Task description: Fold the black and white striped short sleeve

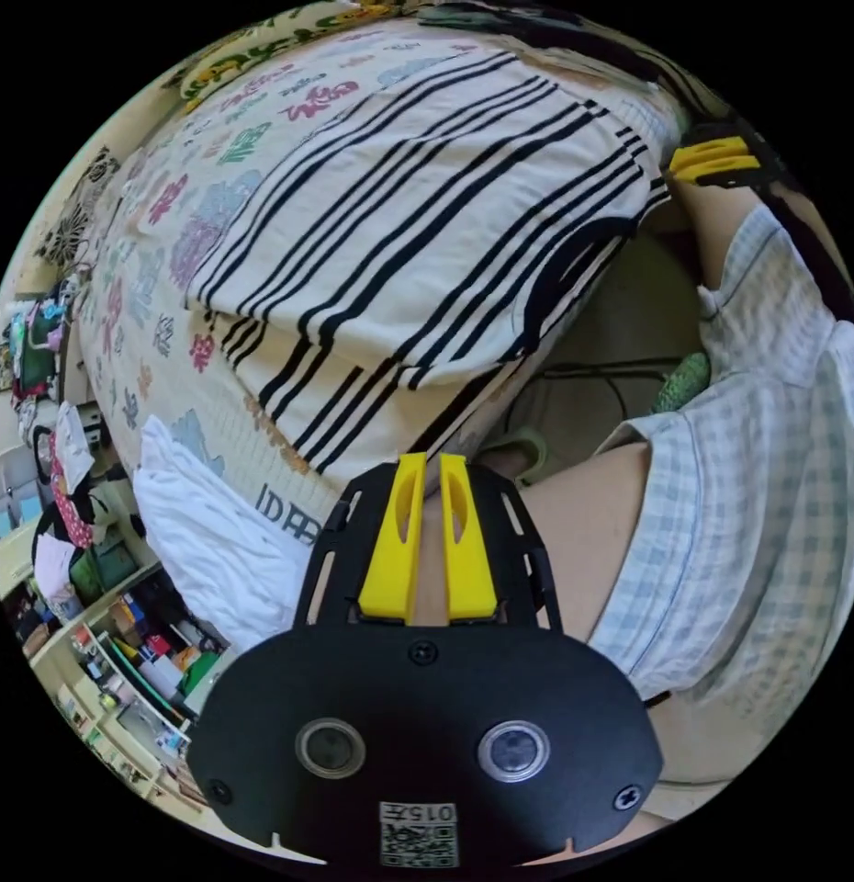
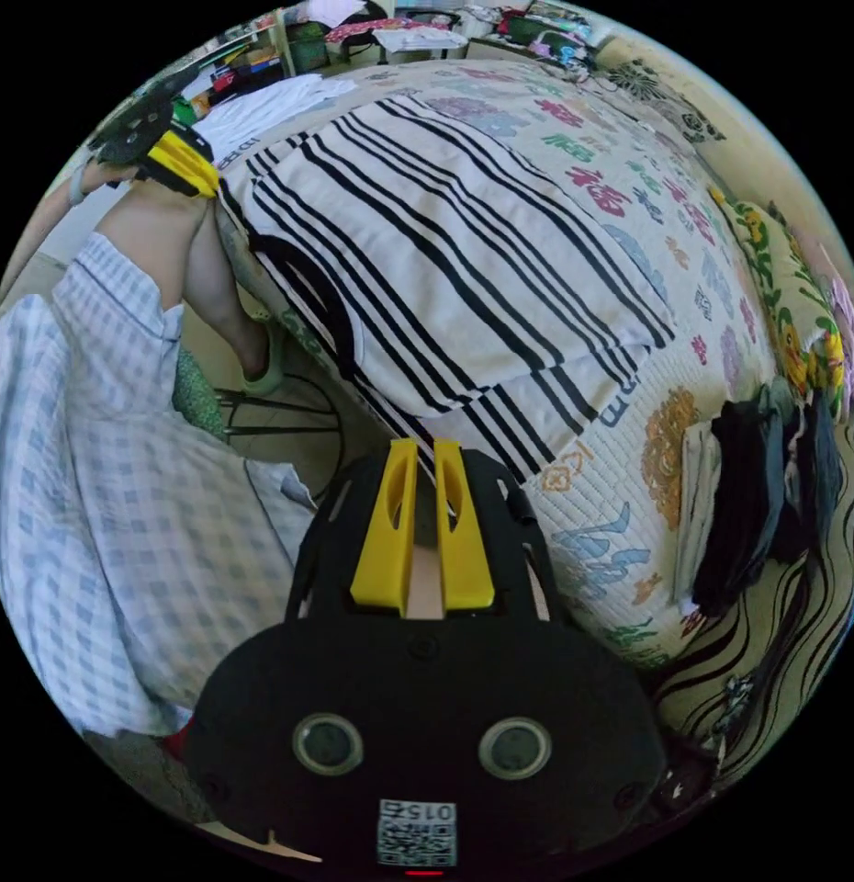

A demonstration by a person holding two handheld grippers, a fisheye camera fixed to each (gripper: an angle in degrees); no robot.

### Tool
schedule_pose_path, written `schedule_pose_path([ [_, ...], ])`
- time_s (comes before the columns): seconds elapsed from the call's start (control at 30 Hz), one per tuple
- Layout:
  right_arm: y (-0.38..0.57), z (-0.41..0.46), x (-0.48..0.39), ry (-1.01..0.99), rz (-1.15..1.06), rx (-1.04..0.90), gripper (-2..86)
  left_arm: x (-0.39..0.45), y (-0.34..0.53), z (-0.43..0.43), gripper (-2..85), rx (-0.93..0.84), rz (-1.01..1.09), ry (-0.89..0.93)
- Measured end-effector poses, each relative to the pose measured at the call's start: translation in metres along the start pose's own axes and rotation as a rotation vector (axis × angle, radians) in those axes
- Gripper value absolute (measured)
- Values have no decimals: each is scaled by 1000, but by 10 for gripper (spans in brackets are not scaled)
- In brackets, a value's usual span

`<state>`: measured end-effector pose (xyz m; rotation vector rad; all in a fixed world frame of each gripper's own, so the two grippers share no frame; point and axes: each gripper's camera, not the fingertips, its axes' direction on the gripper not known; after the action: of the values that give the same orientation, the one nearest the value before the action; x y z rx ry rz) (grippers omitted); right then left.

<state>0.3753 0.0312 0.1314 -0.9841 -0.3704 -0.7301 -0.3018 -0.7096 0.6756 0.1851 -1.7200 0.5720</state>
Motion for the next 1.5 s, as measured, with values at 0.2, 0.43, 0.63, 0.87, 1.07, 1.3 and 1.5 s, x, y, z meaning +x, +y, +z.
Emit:
schedule_pose_path([
  [0.2, -17, -23, 30, -156, 115, 167, 2, -34, 15, -66, 6, 329, -162, 239],
  [0.43, -74, 40, 50, -201, 156, -17, -9, -54, -21, -28, 8, 101, -285, 332],
  [0.63, -65, 24, 115, -389, 264, 33, -7, -105, 16, -44, 22, 129, -402, 499],
  [0.87, -24, -28, 287, -476, 677, 419, 70, -236, 80, -125, 78, 455, -745, 497],
  [1.07, -60, -8, 393, -536, 836, 458, 94, -341, 81, -132, 88, 520, -961, 616],
  [1.3, -123, 40, 436, -543, 830, 374, 13, -390, 57, -122, 62, 417, -1000, 655],
  [1.5, -144, 69, 444, -455, 841, 332, -8, -416, 63, -144, 5, 408, -968, 556],
])
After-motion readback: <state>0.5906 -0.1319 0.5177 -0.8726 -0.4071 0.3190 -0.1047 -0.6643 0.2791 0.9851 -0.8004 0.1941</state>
